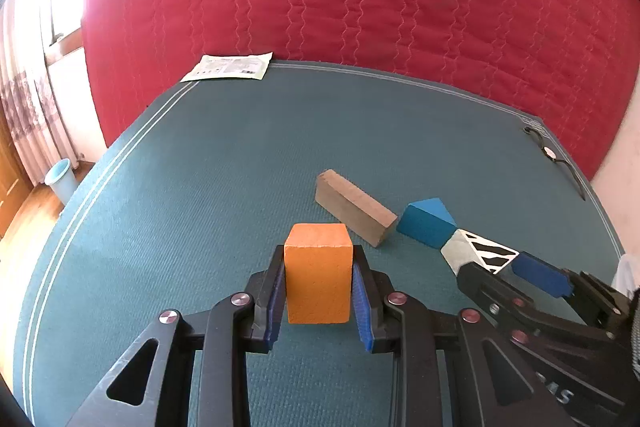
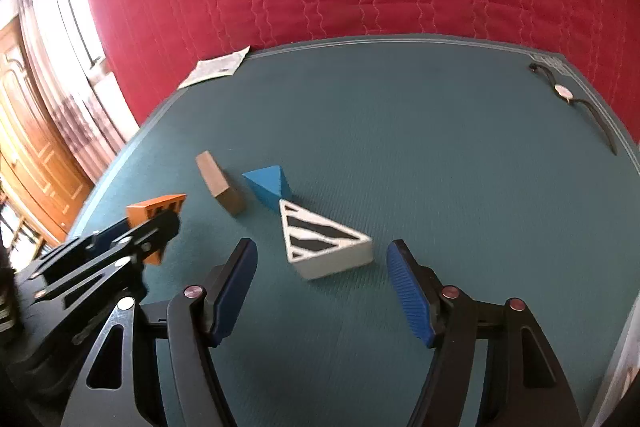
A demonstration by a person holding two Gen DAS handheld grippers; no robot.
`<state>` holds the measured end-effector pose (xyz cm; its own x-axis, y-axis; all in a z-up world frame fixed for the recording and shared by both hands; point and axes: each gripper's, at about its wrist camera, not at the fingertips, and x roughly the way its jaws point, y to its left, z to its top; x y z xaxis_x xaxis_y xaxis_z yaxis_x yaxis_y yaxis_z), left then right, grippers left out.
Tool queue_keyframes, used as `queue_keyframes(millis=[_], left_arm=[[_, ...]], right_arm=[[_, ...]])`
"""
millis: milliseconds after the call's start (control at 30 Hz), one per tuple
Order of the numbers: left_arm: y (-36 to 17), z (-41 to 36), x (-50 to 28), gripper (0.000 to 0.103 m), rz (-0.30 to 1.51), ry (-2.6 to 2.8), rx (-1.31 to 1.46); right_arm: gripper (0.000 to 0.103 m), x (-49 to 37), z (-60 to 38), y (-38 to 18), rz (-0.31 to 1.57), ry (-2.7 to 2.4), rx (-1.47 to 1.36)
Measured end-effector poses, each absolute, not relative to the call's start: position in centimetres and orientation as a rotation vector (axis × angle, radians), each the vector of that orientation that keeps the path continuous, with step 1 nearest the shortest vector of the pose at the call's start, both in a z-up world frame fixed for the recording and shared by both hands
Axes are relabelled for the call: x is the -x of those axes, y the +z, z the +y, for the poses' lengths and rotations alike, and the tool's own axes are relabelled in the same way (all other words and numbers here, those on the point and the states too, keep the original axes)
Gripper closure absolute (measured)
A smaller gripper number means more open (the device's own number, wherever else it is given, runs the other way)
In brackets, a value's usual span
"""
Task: Organize rigid objects
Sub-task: 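Grasp the white black-striped triangle with the right gripper while the left holds the orange cube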
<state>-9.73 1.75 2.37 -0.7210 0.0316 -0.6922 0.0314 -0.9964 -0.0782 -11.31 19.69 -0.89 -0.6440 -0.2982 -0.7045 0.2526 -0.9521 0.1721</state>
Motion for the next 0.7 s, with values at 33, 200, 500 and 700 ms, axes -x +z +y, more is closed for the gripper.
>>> queue_keyframes(millis=[33, 200, 500, 700], left_arm=[[2.3, 1.8, 9.8, 0.072, -0.134, 2.91, 1.175], [2.2, 1.7, 9.7, 0.072, -0.137, 2.908, 1.179], [2.0, 1.7, 10.0, 0.072, -0.136, 2.898, 1.193], [1.9, 1.9, 9.9, 0.072, -0.132, 2.893, 1.186]], right_arm=[[0.04, 11.6, 19.5, -1.0, -0.07, -2.604, -1.131], [0.048, 12.4, 19.1, -1.5, -0.061, -2.609, -1.145], [0.055, 12.5, 19.2, -1.5, -0.063, -2.625, -1.138], [0.055, 10.8, 19.9, -1.4, -0.081, -2.641, -1.142]])
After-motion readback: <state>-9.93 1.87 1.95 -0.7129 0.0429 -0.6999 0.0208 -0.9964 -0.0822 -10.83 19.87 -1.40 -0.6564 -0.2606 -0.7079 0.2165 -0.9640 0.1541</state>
